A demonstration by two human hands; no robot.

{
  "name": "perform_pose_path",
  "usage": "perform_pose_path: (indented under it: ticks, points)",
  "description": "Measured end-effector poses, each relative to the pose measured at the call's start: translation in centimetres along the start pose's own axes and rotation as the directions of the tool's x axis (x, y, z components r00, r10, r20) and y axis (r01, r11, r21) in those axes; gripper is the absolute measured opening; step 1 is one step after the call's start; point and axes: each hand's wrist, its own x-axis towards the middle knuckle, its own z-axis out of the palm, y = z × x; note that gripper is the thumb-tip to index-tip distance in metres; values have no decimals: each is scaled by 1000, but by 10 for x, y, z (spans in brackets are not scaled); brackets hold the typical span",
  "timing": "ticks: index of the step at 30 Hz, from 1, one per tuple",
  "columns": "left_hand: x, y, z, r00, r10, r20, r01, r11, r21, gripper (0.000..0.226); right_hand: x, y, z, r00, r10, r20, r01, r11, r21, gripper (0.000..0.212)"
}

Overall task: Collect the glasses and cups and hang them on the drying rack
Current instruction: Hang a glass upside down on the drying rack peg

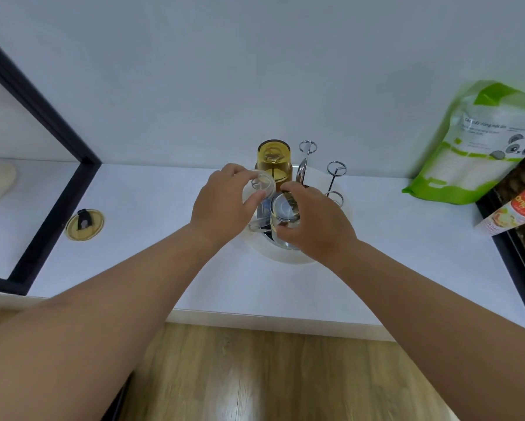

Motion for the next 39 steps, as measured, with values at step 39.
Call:
perform_pose_path:
  ticks: [39]
  points:
    - [10,14,7,983,135,125,-137,991,3,44,-8,51,-56,984,114,137,-96,987,-129,84]
